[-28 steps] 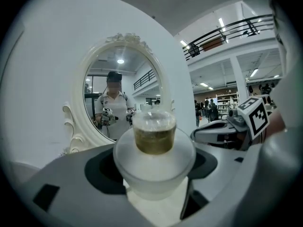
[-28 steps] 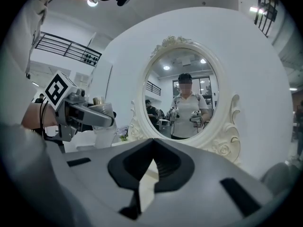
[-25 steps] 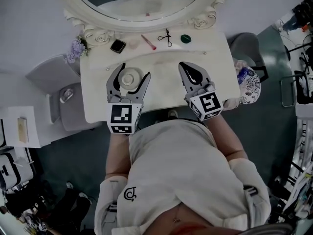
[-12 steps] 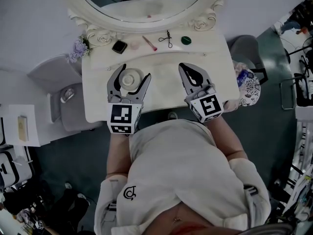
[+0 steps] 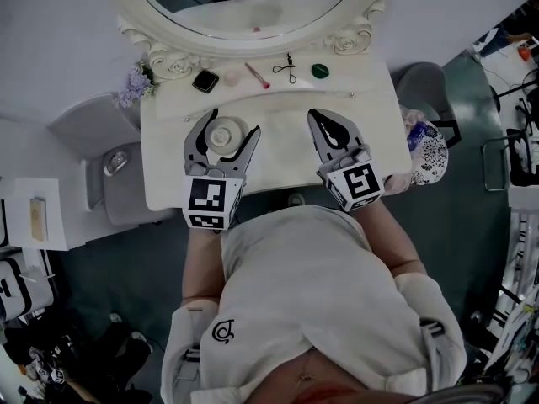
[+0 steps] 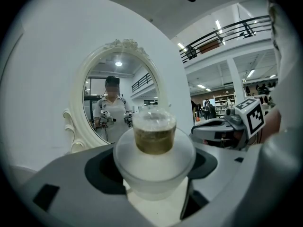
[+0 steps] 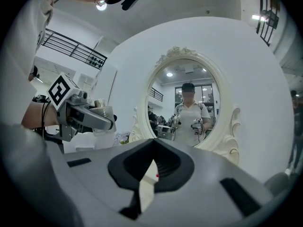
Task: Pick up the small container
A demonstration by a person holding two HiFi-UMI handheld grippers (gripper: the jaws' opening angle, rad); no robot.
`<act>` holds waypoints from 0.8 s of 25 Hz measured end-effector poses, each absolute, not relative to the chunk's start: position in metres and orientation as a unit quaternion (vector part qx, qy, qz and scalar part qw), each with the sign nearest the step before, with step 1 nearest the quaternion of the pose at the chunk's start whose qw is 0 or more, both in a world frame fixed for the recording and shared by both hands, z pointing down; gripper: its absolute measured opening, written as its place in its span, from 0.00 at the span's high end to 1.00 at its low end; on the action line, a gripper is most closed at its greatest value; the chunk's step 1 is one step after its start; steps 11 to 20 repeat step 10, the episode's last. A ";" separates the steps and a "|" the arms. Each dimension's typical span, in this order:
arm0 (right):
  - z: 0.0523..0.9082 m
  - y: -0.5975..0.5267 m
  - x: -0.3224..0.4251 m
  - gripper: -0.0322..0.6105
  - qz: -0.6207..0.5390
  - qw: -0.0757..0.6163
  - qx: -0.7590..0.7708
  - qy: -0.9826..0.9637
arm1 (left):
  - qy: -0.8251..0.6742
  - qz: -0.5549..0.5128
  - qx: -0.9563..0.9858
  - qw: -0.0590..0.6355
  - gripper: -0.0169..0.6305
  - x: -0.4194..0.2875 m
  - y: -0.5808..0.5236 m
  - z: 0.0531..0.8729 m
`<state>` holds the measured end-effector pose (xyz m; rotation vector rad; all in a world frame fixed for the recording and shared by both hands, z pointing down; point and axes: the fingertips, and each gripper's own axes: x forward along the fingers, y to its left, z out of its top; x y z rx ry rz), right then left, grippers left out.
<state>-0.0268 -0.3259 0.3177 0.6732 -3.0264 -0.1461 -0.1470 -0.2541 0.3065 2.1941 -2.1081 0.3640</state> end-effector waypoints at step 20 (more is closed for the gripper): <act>0.319 -0.328 -0.028 0.95 -0.053 0.015 0.215 -0.975 | -0.685 0.122 0.717 0.045 0.43 -0.144 -0.261 0.316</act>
